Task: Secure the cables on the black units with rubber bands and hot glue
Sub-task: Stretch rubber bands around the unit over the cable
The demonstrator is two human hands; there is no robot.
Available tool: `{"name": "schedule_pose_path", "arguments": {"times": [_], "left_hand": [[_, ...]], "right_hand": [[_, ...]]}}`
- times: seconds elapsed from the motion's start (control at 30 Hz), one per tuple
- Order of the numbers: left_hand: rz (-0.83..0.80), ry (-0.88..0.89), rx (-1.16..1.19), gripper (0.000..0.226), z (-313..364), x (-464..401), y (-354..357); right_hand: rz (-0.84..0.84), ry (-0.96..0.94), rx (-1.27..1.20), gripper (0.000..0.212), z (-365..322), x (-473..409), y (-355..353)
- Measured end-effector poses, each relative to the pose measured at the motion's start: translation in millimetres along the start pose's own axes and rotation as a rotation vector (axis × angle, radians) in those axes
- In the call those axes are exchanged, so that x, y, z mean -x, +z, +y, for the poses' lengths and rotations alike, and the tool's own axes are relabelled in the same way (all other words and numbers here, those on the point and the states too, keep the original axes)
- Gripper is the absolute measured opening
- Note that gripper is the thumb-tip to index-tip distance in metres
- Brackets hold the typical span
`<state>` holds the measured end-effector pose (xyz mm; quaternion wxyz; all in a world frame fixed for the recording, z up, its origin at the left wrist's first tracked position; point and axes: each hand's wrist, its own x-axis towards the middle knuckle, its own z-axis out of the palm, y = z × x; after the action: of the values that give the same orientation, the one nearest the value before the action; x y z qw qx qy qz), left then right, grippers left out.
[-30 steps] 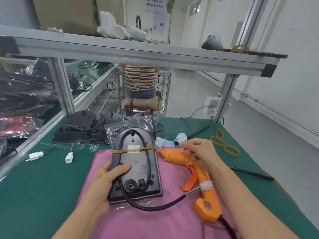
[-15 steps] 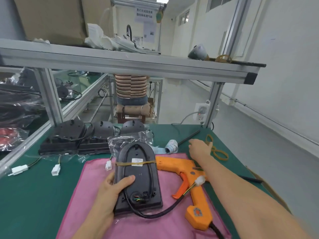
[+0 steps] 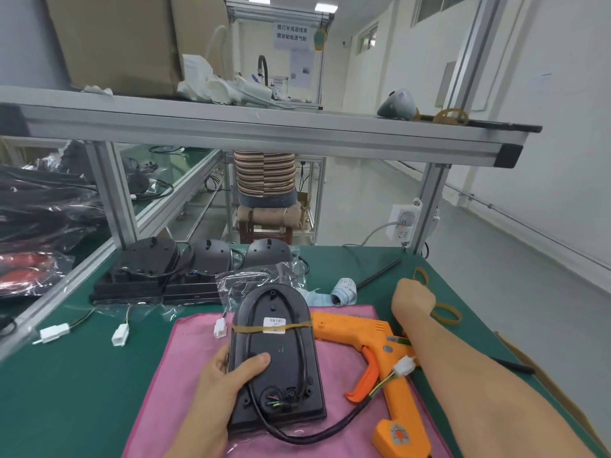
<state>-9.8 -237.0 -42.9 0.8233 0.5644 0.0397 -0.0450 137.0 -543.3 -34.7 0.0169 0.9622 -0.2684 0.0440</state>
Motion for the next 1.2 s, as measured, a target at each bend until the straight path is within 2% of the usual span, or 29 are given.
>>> {"name": "schedule_pose_path", "arguments": {"times": [0.13, 0.17, 0.23, 0.3, 0.4, 0.47, 0.53, 0.6, 0.67, 0.8, 0.83, 0.9, 0.97, 1.0, 1.07, 1.1, 1.17, 1.2], "left_hand": [[-0.003, -0.004, 0.019, 0.039, -1.0, 0.5, -0.1], [0.000, -0.006, 0.021, 0.040, -1.3, 0.6, -0.3], [0.007, -0.010, 0.027, 0.038, -1.3, 0.6, 0.3], [0.013, -0.016, 0.031, 0.035, -1.5, 1.0, 1.2], [0.032, -0.035, 0.048, 0.035, -0.3, 1.6, 2.4], [0.042, -0.042, 0.058, 0.040, 0.2, 1.7, 3.0], [0.047, -0.050, 0.071, 0.045, 0.3, 1.4, 3.3], [0.050, -0.060, 0.083, 0.046, 1.0, 1.1, 2.8], [0.054, -0.061, 0.104, 0.046, 2.5, -0.2, 1.2], [0.031, -0.054, 0.198, 0.046, 8.8, -1.7, 1.0], [0.025, -0.048, 0.211, 0.048, 10.8, -2.4, 1.6], [0.020, -0.040, 0.214, 0.052, 15.6, -4.1, 2.8], [0.032, -0.046, 0.204, 0.052, 19.9, -5.5, 2.1], [0.047, -0.055, 0.198, 0.050, 21.2, -5.9, 0.6], [0.079, -0.079, 0.197, 0.046, 22.2, -6.7, -3.8], [0.097, -0.091, 0.204, 0.045, 22.3, -7.3, -6.5], [0.153, -0.116, 0.223, 0.039, 21.7, -10.6, -11.4], [0.187, -0.130, 0.235, 0.038, 21.8, -12.4, -13.0]], "right_hand": [[0.104, -0.101, -0.080, 0.020, -1.7, -1.8, -2.2], [0.126, -0.124, -0.223, 0.021, -6.4, 0.8, -5.9], [0.085, -0.110, -0.694, 0.023, -20.5, 13.5, -17.4], [-0.112, -0.038, -1.208, 0.025, -36.9, 34.0, -32.4], [-0.584, 0.076, -1.797, 0.030, -50.6, 66.2, -46.1], [-0.828, 0.107, -2.046, 0.027, -51.0, 84.4, -54.4], [-0.981, 0.115, -2.206, 0.026, -48.7, 100.4, -63.2], [-1.066, 0.101, -2.275, 0.025, -45.8, 114.3, -71.4], [-1.075, 0.060, -2.235, 0.022, -43.5, 125.9, -77.6], [-0.863, -0.057, -1.865, 0.033, -44.7, 137.1, -72.5], [-0.888, -0.067, -1.804, 0.039, -44.7, 139.8, -70.4], [-1.052, -0.067, -1.817, 0.050, -41.8, 143.9, -68.5], [-1.201, -0.085, -1.992, 0.039, -35.1, 145.9, -70.9], [-1.203, -0.095, -2.095, 0.035, -30.7, 145.4, -72.9], [-1.077, -0.089, -2.200, 0.037, -22.0, 144.0, -75.6], [-0.982, -0.099, -2.169, 0.036, -18.1, 145.9, -75.2], [-0.849, -0.184, -1.952, 0.026, -11.6, 155.2, -72.7], [-0.834, -0.237, -1.801, 0.022, -9.2, 163.4, -70.1]]}}
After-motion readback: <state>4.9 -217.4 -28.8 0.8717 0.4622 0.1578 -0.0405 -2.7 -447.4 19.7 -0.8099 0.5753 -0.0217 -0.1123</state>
